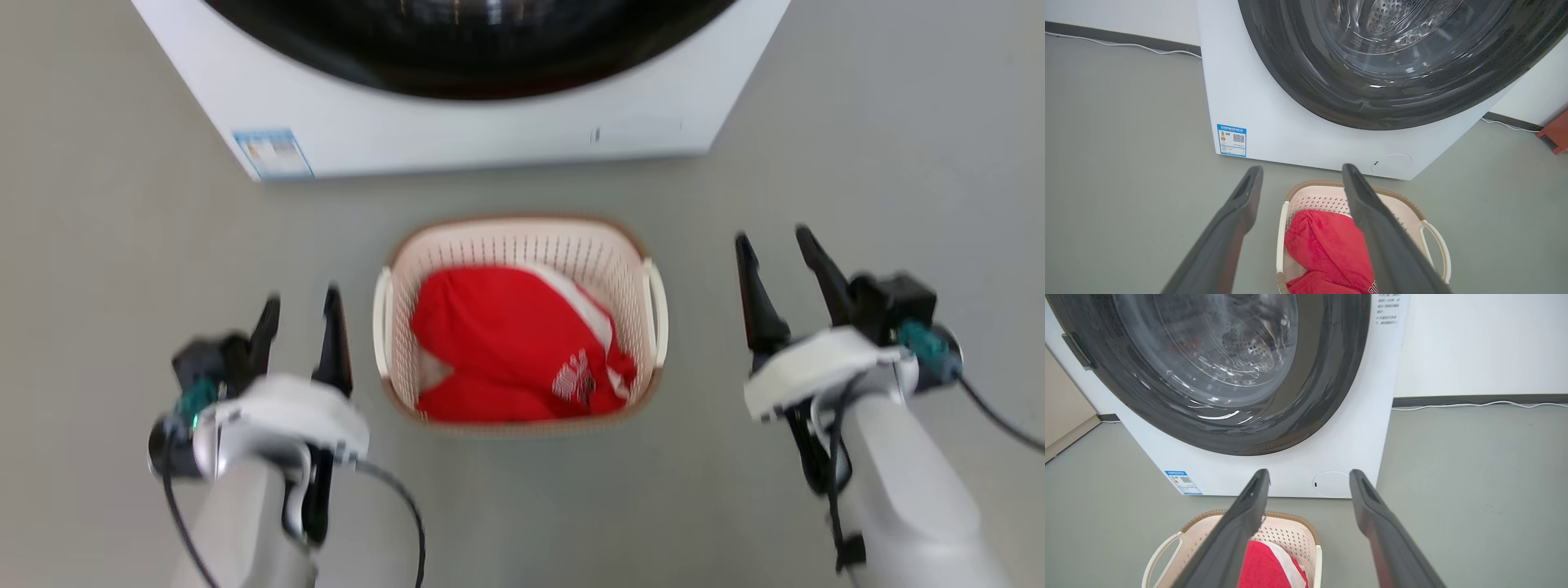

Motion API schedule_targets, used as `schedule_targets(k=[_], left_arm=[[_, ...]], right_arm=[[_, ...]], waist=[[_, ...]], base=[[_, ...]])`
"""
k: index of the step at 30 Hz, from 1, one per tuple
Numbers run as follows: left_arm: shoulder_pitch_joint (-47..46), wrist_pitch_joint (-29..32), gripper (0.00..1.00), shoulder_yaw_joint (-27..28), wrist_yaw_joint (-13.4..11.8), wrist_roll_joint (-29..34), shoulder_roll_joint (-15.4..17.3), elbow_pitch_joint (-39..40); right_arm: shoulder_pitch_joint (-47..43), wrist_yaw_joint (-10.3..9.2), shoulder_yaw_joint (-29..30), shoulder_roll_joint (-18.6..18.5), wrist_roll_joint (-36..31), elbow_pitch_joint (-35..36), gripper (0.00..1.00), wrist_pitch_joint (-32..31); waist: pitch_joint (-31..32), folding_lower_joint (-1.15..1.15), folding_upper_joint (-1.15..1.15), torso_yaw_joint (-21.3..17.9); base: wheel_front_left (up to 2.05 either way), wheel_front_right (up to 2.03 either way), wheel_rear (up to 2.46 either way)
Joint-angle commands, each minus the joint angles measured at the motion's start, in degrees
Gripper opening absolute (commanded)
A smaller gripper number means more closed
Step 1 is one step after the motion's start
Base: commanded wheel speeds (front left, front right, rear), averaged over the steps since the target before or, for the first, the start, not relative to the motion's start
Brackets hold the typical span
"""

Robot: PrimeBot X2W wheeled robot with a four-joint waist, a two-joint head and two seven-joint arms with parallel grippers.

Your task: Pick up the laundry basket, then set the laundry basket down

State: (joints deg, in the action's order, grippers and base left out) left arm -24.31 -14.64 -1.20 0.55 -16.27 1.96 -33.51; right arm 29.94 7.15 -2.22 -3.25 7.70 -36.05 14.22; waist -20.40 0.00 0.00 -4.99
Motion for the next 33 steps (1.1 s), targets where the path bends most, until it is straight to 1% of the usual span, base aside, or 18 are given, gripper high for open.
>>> schedule_targets(k=[1,2,8,17,22,25,30,31,33], left_arm=[[3.1,-0.4,1.0,2.0,0.7,0.0,0.9,2.8],[3.1,-0.4,1.0,2.0,0.7,0.0,0.9,2.8],[10.1,-0.4,1.0,1.6,1.6,0.9,0.9,7.3],[20.8,-0.4,1.0,2.2,1.6,-0.5,0.9,15.0],[26.4,-0.4,1.0,2.7,1.0,-0.8,0.9,19.4],[28.9,-0.4,1.0,3.4,0.0,-1.0,0.9,21.3],[30.1,-0.4,1.0,4.2,-0.7,-1.1,0.9,22.8],[31.4,0.0,0.0,2.5,-0.3,-0.9,0.3,20.9],[31.7,0.0,0.0,2.5,-0.3,-0.9,0.1,19.7]], right_arm=[[-3.3,0.34,-0.8,0.4,-1.0,3.3,1.0,0.8],[-3.3,0.34,-0.8,0.4,-1.0,3.3,1.0,0.8],[-10.3,0.34,1.1,0.4,-2.4,9.8,1.0,0.8],[-20.3,0.34,1.6,0.4,-2.4,17.3,1.0,0.8],[-25.4,0.34,3.2,0.4,-1.8,21.2,1.0,0.8],[-27.9,0.34,4.5,0.4,-1.9,22.5,1.0,0.8],[-29.9,0.34,6.2,0.4,-1.9,23.4,1.0,0.8],[-31.2,-0.01,7.6,0.5,-2.3,21.3,0.0,0.0],[-31.3,-0.07,7.6,0.6,-2.3,19.9,0.0,-0.1]], waist=[[7.1,0.0,0.0,0.2],[7.1,0.0,0.0,0.2],[12.3,0.0,0.0,0.8],[18.0,0.0,0.0,0.6],[19.3,0.0,0.0,0.3],[19.6,0.0,0.0,0.0],[19.6,0.0,0.0,-0.2],[19.6,0.0,0.0,-0.2],[19.6,0.0,0.0,-0.2]], base=[[0.0,0.0,0.0],[0.0,0.0,0.0],[0.0,0.0,0.0],[0.0,0.0,0.0],[0.0,0.0,0.0],[0.0,0.0,0.0],[0.0,0.0,0.0],[0.0,0.0,0.0],[0.0,0.0,0.0]])
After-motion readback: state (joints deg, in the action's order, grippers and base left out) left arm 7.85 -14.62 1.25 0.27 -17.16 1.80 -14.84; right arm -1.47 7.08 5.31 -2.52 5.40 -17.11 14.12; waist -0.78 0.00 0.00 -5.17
